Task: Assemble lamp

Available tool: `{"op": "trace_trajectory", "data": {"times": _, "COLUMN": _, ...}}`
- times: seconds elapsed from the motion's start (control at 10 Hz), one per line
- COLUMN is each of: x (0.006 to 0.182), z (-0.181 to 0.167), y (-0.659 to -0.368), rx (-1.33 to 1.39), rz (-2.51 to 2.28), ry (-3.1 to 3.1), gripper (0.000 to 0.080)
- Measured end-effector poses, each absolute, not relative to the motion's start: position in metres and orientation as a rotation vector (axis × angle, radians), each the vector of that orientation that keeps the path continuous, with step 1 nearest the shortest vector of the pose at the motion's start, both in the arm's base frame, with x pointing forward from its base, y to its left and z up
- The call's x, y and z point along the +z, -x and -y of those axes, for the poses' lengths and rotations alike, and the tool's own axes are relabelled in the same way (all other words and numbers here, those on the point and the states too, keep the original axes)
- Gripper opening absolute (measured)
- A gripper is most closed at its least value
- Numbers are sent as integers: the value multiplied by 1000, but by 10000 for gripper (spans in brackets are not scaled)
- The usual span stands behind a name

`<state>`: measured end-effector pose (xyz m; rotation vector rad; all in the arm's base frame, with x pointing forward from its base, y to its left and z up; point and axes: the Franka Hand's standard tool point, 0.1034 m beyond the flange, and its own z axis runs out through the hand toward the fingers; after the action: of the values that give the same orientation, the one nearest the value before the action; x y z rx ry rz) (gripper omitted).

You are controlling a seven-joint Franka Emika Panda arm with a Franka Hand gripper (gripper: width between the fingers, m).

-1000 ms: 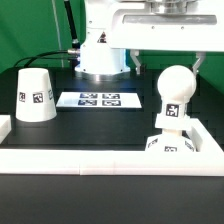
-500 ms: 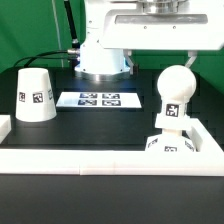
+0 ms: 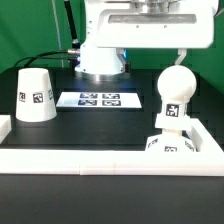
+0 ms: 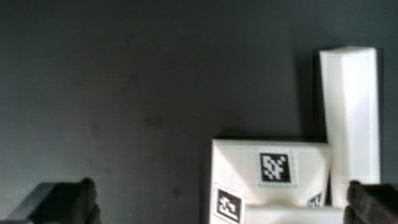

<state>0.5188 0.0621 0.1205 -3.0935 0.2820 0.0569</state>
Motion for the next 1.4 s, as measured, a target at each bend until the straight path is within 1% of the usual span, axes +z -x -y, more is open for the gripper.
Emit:
{"op": "trace_trajectory", "data": {"times": 0.2, "x": 114, "z": -45, "y": -504, "rx": -11, "rz": -217, "ry": 3110, "gripper": 698}}
{"op": "trace_trajectory", "data": {"times": 0.3, "x": 109, "z": -29, "y": -497, "rx": -43, "rz": -171, "ry": 3116, "gripper": 698}}
{"op": "trace_trajectory", "data": {"times": 0.4, "x": 105, "z": -14, "y": -490, "rx": -43, "rz": -157, "ry": 3121, "gripper": 698}}
{"op": "trace_trajectory", "data": {"times": 0.5, "x": 104, "z": -7, "y": -488, "rx": -37, "rz": -171, "ry": 3124, "gripper": 698}}
{"op": "trace_trajectory", "data": {"times": 1.1, "x": 101, "z": -8, "y": -486, "rx": -26, "rz": -169, "ry": 3125, "gripper": 698}}
{"op": "trace_trajectory", "data": {"times": 1.2, "x": 98, "z": -2, "y": -477, "rx": -19, "rz": -159, "ry": 3128, "gripper": 698}}
{"op": "trace_trajectory", "data": {"times": 1.4, "x": 91, "z": 19, "y": -443, "rx": 14, "rz": -217, "ry": 3131, "gripper": 698}}
